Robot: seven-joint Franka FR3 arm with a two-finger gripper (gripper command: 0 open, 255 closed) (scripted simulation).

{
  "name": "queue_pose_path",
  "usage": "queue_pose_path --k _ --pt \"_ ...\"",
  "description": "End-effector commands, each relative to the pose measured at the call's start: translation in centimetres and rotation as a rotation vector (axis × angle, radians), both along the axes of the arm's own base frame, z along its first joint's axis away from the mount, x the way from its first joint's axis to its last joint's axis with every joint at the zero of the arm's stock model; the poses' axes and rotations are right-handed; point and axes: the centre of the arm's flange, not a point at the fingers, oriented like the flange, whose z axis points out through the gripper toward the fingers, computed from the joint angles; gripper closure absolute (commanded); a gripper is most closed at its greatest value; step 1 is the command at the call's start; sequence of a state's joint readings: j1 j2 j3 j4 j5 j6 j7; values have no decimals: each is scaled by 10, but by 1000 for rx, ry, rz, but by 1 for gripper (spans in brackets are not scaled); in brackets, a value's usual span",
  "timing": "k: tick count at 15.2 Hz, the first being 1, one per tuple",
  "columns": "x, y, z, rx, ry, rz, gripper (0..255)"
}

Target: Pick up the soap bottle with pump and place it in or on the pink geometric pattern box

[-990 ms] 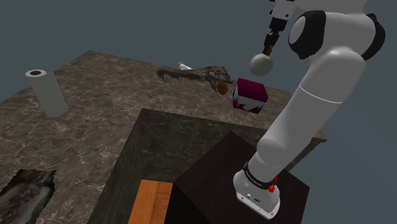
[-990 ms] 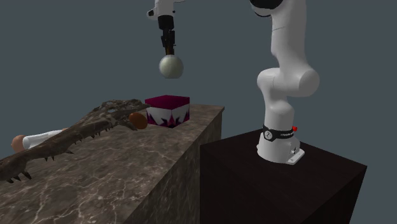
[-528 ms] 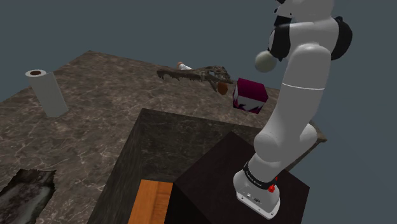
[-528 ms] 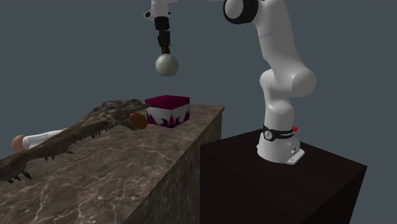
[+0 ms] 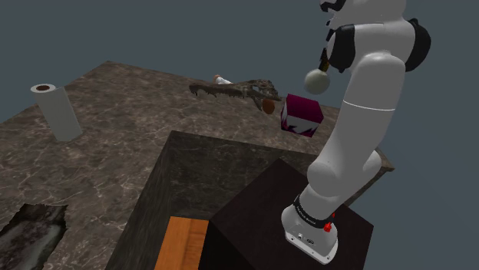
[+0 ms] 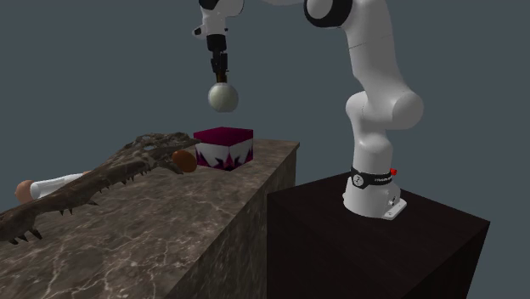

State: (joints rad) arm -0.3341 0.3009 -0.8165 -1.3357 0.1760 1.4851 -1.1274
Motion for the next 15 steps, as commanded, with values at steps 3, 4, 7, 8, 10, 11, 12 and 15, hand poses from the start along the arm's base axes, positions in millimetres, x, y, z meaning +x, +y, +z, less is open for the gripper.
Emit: queue_pose_path --k 3,4,7,8,10,11,12,15 --pt "0 0 -20 -1 0 0 255" --pt "0 0 -26 -1 0 0 255" --pt "0 0 -41 -1 0 0 255" --pt "0 0 -47 -1 0 0 255" --pt "0 0 -57 -1 0 0 255" --pt "0 0 -63 -1 0 0 255" --pt "0 0 -68 -1 0 0 255" --pt "0 0 -79 -1 0 0 255"
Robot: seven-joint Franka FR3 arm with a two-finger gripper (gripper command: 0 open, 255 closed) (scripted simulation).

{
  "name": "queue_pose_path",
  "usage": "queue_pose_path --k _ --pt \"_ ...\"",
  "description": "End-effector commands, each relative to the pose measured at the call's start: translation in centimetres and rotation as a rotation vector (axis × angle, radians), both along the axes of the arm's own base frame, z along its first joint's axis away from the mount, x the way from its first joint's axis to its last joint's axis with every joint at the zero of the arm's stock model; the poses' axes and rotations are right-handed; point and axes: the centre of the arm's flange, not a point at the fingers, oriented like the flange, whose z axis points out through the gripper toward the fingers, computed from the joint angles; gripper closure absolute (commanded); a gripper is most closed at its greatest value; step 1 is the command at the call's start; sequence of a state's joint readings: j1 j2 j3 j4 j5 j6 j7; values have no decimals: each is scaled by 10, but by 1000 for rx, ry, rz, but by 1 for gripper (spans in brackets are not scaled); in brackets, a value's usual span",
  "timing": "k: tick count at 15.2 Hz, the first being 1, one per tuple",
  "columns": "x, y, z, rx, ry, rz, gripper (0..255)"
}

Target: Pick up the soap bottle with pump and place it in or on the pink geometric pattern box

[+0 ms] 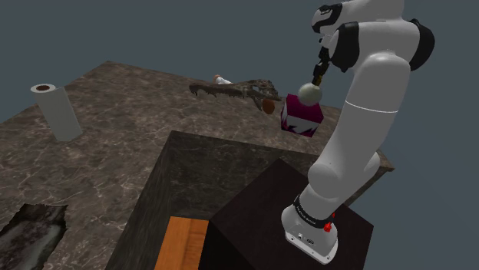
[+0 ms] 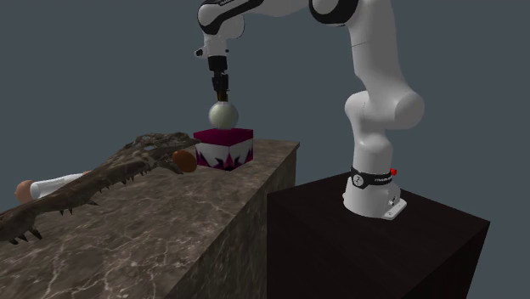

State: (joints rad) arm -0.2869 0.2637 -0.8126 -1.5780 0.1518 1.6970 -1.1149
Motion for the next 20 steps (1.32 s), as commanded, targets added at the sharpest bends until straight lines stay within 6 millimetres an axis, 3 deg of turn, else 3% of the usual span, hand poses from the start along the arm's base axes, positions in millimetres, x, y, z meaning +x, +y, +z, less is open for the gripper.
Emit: queue_pose_path --k 1,6,7,12,16,20 --pt "0 0 -2 -1 -1 0 255" --pt "0 0 -2 -1 -1 0 255" --pt "0 0 -2 -1 -1 0 0" --pt "0 0 -2 -1 -1 0 0" --pt "3 -2 48 -1 -1 0 0" --pt "3 -2 48 -1 -1 0 0"
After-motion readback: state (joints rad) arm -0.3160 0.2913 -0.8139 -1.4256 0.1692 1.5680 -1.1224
